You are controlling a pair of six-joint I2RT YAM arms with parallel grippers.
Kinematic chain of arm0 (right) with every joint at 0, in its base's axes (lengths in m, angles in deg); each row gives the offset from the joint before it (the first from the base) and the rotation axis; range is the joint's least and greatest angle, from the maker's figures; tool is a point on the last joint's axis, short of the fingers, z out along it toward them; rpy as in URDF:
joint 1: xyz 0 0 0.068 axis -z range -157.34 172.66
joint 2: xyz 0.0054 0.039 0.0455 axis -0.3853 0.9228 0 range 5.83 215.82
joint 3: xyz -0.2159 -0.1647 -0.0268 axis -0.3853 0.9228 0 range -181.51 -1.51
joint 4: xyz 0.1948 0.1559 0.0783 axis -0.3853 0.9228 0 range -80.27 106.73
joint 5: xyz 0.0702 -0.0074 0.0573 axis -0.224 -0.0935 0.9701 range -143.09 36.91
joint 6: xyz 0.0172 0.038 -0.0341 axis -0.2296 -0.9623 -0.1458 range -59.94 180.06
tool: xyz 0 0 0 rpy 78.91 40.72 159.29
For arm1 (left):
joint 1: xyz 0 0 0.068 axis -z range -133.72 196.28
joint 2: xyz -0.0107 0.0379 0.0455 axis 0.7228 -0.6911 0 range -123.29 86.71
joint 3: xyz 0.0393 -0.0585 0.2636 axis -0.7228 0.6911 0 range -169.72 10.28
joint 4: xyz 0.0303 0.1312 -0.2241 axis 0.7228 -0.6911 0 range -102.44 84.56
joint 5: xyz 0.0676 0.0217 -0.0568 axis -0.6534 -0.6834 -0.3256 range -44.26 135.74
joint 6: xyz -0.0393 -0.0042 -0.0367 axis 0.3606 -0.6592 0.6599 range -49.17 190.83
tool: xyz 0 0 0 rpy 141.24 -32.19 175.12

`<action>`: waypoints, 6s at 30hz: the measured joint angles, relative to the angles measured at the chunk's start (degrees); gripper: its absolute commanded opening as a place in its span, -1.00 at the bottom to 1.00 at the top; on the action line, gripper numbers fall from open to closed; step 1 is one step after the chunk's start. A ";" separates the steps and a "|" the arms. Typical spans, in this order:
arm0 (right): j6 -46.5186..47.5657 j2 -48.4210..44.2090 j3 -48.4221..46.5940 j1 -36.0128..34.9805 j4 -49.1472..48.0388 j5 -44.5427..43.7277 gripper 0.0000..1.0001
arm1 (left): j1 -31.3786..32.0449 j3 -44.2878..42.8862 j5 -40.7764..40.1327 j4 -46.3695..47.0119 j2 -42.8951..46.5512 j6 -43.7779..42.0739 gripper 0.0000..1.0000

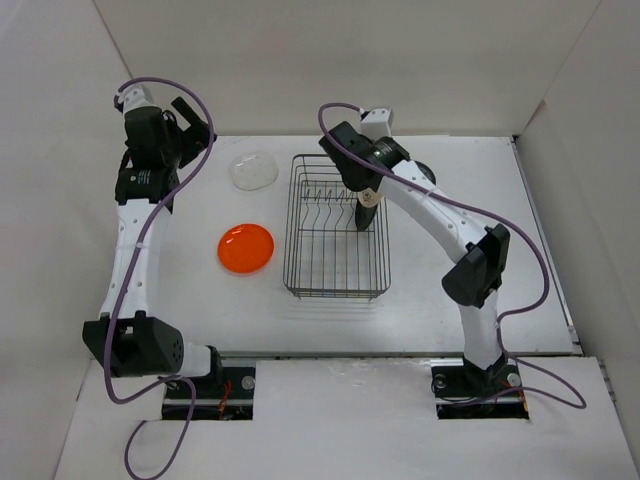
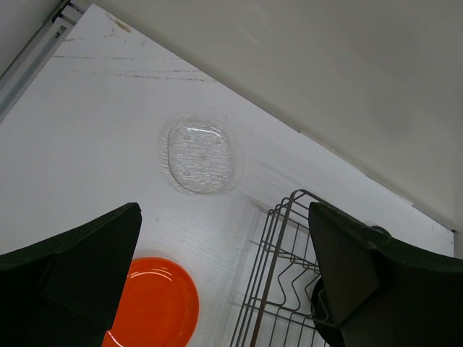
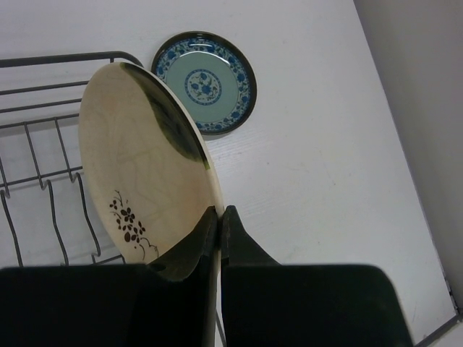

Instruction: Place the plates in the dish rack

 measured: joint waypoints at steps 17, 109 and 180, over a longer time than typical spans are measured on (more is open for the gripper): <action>0.00 5.18 -2.36 -0.39 1.25 -0.70 -1.00 | 0.00 0.00 0.00 -0.79 0.33 0.24 1.00; 7.63 15.63 17.84 45.22 -36.41 70.40 -0.25 | 0.00 2.43 7.74 2.69 -1.31 -0.87 1.00; -0.83 -6.34 2.86 -3.98 -3.58 2.45 -1.00 | 0.00 2.43 1.60 1.68 -1.57 -0.72 1.00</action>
